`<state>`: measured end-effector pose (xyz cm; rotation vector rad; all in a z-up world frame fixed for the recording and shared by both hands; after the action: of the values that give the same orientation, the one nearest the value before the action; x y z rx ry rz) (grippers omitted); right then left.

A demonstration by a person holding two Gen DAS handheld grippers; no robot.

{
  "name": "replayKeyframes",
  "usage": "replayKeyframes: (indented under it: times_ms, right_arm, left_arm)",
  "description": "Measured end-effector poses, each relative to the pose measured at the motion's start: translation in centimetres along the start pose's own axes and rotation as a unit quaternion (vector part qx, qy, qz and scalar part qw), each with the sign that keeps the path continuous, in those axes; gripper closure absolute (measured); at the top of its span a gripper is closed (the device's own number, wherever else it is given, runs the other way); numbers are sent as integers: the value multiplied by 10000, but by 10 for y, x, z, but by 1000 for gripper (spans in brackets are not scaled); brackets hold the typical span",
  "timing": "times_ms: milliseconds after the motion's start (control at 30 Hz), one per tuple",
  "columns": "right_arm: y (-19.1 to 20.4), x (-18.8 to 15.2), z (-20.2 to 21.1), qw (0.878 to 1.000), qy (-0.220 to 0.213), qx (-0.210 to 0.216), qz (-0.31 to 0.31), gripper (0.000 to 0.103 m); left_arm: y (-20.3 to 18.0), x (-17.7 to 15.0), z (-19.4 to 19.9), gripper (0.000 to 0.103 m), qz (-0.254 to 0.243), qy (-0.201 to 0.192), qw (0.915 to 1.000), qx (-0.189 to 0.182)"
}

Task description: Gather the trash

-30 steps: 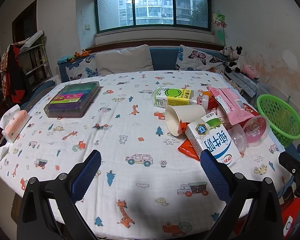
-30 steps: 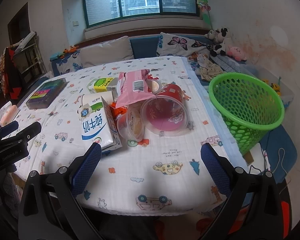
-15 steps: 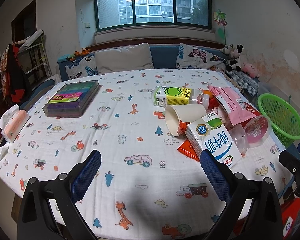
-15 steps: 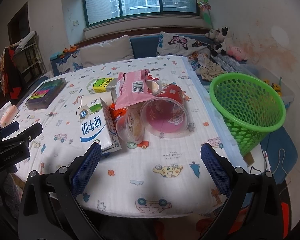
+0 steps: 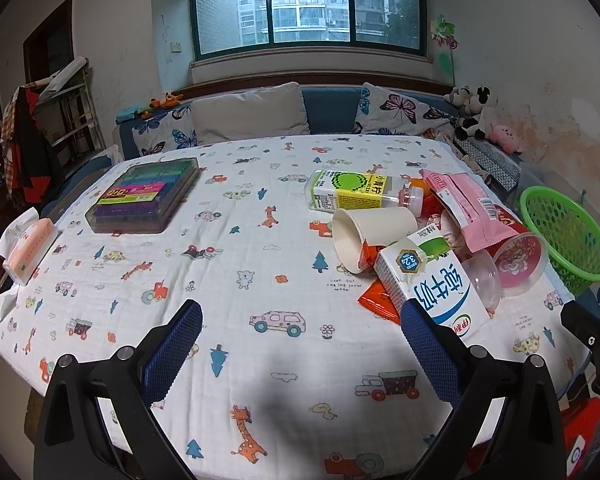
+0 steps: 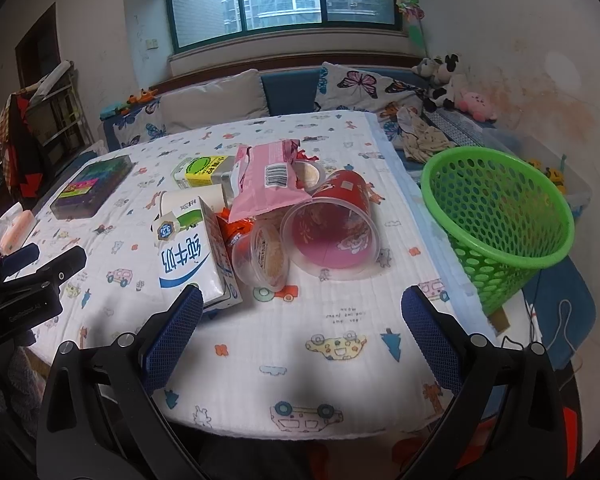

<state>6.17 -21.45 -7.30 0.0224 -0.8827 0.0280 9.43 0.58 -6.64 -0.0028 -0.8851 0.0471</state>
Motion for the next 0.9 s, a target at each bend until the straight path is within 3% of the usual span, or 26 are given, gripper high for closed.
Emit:
replayKeyframes:
  times_ms: [400, 667, 900]
  right_arm:
    - [-1, 16, -7, 9999, -25, 54, 101, 4]
    - [5, 49, -25, 9987, 8, 414, 285, 5]
    - [14, 76, -61, 9956, 326, 784, 387, 6]
  left_arm:
    - [0, 4, -6, 7, 32, 73, 10000, 27]
    - [2, 6, -13, 7, 60, 149, 9998, 79]
    - [5, 9, -19, 7, 92, 210, 9997, 123]
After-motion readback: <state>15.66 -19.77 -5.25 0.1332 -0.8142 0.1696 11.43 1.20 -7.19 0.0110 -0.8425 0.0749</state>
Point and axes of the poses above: each gripper's, at about its wrist camera, not at the fingertips, and z roughly against the way its jaws point, y to its left, x to its top, the point moved 10 cm from there along -z, roughly the way its jaws point, and after that the axes turned 5 degrees about z, right-handed, at the moved point
